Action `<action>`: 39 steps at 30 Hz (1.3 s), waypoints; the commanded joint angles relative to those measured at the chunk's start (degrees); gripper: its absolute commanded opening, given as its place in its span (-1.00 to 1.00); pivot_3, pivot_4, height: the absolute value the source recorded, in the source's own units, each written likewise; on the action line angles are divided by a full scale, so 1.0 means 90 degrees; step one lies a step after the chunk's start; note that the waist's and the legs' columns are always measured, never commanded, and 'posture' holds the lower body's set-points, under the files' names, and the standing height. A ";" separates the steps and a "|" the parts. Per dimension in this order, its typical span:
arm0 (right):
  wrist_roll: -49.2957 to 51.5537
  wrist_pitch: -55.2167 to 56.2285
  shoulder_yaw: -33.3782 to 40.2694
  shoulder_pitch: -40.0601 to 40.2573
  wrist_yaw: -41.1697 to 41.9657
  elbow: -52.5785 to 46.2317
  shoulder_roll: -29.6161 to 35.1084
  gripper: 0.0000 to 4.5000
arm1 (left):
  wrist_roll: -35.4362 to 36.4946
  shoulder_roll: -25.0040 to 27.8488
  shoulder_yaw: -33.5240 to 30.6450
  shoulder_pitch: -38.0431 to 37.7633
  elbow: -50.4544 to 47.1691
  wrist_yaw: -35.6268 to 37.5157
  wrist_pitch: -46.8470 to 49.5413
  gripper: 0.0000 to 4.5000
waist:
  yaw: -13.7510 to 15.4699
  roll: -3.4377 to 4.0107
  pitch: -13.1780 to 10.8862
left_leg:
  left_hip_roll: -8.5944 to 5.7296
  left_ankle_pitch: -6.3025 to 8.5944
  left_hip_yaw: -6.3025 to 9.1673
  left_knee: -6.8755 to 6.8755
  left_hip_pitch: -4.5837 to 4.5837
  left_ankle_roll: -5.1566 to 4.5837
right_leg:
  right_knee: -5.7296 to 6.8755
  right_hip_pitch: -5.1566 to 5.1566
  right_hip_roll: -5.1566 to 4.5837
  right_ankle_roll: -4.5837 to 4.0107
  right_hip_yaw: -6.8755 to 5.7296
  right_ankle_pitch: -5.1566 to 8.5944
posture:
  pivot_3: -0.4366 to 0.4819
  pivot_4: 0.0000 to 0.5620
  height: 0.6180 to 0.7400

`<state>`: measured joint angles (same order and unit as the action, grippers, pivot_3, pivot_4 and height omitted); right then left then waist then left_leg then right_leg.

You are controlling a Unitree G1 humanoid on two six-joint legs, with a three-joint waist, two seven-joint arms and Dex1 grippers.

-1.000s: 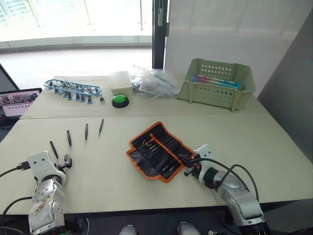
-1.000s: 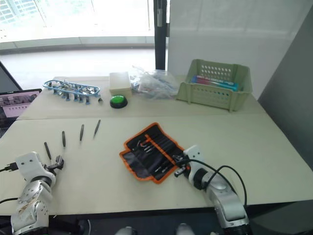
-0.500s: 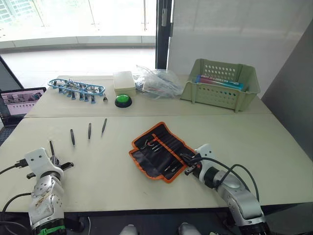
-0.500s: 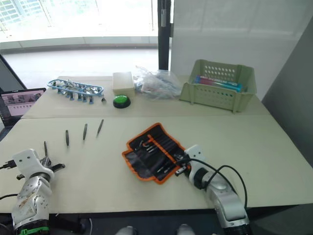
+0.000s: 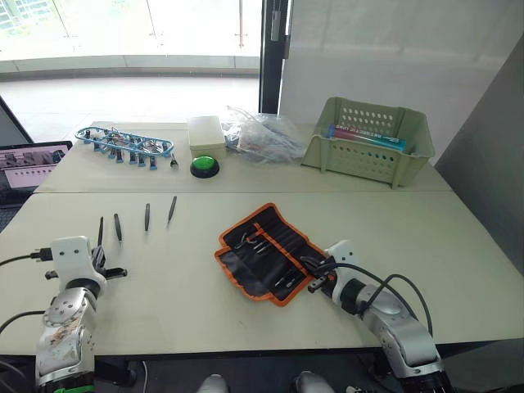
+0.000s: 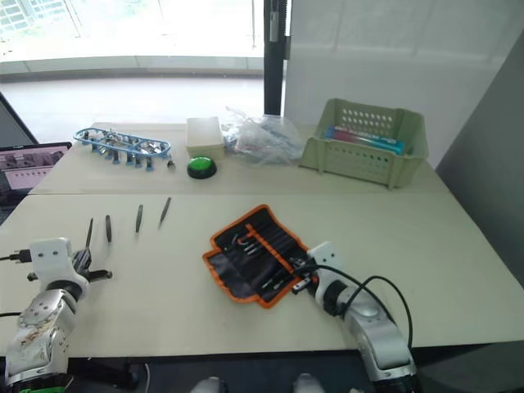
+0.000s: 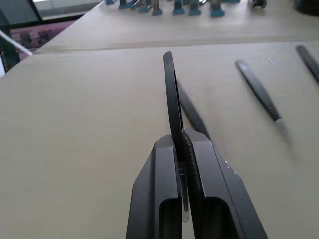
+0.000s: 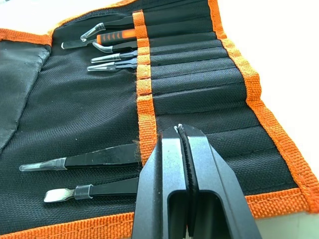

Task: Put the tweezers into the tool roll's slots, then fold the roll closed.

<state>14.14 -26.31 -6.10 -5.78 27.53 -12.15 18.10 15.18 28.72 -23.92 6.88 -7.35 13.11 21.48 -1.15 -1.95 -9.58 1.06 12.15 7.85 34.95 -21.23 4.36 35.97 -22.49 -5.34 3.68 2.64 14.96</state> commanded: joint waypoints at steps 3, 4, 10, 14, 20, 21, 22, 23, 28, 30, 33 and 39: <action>-0.0129 -0.0320 -0.0245 0.0163 0.0015 0.0202 0.0037 -1.00 | 0.0855 0.0422 0.1661 0.0707 -0.1229 0.1826 0.0875 -0.99 | -0.0003 -0.0005 0.0003 | -0.0001 0.0001 0.0000 -0.0001 0.0000 0.0001 | -0.0004 0.0005 -0.0002 0.0001 0.0001 0.0000 | -0.05 -0.47 0.93; -0.0134 -0.0331 -0.0259 0.0161 0.0010 0.0189 0.0036 -1.00 | 0.0972 0.0432 0.2092 0.0874 -0.1353 0.2134 0.1110 -0.99 | -0.0010 -0.0004 0.0003 | -0.0001 0.0001 0.0000 -0.0002 -0.0001 0.0001 | -0.0004 0.0005 -0.0001 0.0001 0.0000 0.0000 | -0.05 -0.47 0.93; -0.0149 -0.0362 -0.0343 0.0160 -0.0088 0.0129 -0.0022 -1.00 | 0.0789 0.0448 0.3587 0.1270 -0.1699 0.2651 0.1818 -0.99 | -0.0199 0.0010 -0.0004 | 0.0004 0.0003 0.0000 -0.0024 0.0000 -0.0005 | -0.0002 -0.0005 0.0008 -0.0003 0.0005 0.0006 | -0.05 -0.47 0.93; -0.0143 -0.0376 -0.0383 0.0196 -0.0154 0.0046 -0.0059 -1.00 | 0.0358 0.0554 0.4046 0.1275 -0.1634 0.2591 0.1970 -0.99 | -0.0192 0.0012 -0.0006 | 0.0004 0.0008 0.0000 -0.0022 -0.0002 -0.0017 | 0.0007 -0.0013 0.0009 -0.0004 0.0005 0.0017 | -0.05 -0.47 0.93; -0.0144 -0.0367 -0.0388 0.0293 -0.0300 -0.0048 -0.0147 -1.00 | 0.0122 0.0908 0.4091 0.1169 -0.1953 0.2460 0.2680 -0.99 | -0.0169 0.0013 -0.0007 | 0.0003 0.0008 0.0000 -0.0015 -0.0002 -0.0017 | 0.0009 -0.0012 0.0007 -0.0002 0.0006 0.0016 | -0.05 -0.47 0.93; -0.0150 -0.0364 -0.0400 0.0308 -0.0324 -0.0059 -0.0166 -1.00 | 0.0099 0.0974 0.4091 0.1156 -0.2021 0.2456 0.2766 -0.99 | -0.0170 0.0013 -0.0007 | 0.0003 0.0008 0.0000 -0.0015 -0.0002 -0.0017 | 0.0009 -0.0011 0.0007 -0.0002 0.0006 0.0016 | -0.05 -0.47 0.93; -0.0153 -0.0358 -0.0406 0.0323 -0.0350 -0.0066 -0.0192 -1.00 | 0.0089 0.1025 0.4097 0.1143 -0.2083 0.2462 0.2816 -0.99 | -0.0171 0.0014 -0.0006 | 0.0003 0.0008 0.0000 -0.0015 -0.0002 -0.0016 | 0.0008 -0.0011 0.0007 -0.0002 0.0006 0.0016 | -0.05 -0.47 0.93; -0.0159 -0.0352 -0.0409 0.0337 -0.0374 -0.0070 -0.0215 -1.00 | 0.0099 0.1049 0.4084 0.1134 -0.2134 0.2457 0.2880 -0.99 | -0.0172 0.0014 -0.0006 | 0.0003 0.0008 0.0000 -0.0016 -0.0001 -0.0016 | 0.0008 -0.0011 0.0007 -0.0002 0.0006 0.0016 | -0.05 -0.47 0.93; -0.0197 -0.0325 -0.0454 0.0385 -0.0446 -0.0077 -0.0298 -1.00 | 0.0185 0.1170 0.4034 0.1157 -0.2366 0.2539 0.3129 -0.99 | -0.0172 0.0013 -0.0007 | 0.0003 0.0008 0.0000 -0.0017 -0.0001 -0.0016 | 0.0008 -0.0012 0.0007 -0.0002 0.0006 0.0016 | -0.05 -0.47 0.93; -0.0223 -0.0315 -0.0470 0.0404 -0.0459 -0.0076 -0.0331 -1.00 | 0.0233 0.1223 0.3986 0.1167 -0.2460 0.2558 0.3266 -0.99 | -0.0174 0.0014 -0.0006 | 0.0003 0.0008 0.0000 -0.0017 -0.0001 -0.0016 | 0.0009 -0.0012 0.0007 -0.0002 0.0006 0.0016 | -0.05 -0.47 0.93; -0.0249 -0.0297 -0.0472 0.0423 -0.0475 -0.0079 -0.0387 -1.00 | 0.0337 0.1342 0.3911 0.1239 -0.2642 0.2614 0.3534 -0.99 | -0.0184 0.0014 -0.0007 | 0.0005 0.0008 0.0000 -0.0018 -0.0001 -0.0016 | 0.0009 -0.0013 0.0008 -0.0002 0.0006 0.0017 | -0.05 -0.47 0.93; -0.0279 -0.0264 -0.0489 0.0432 -0.0511 -0.0059 -0.0458 -1.00 | 0.0447 0.1361 0.3919 0.1389 -0.2766 0.2605 0.3898 -0.99 | -0.0190 0.0014 -0.0006 | 0.0005 0.0008 -0.0001 -0.0017 0.0001 -0.0016 | 0.0009 -0.0013 0.0008 -0.0002 0.0006 0.0017 | -0.05 -0.47 0.93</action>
<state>12.20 -26.90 -8.14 -3.58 22.50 -15.12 14.38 18.38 40.60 12.19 18.46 -30.19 36.26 55.72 -2.86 -1.82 -9.64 1.11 12.23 7.84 34.80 -21.22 4.21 36.06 -22.61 -5.26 3.65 2.70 15.11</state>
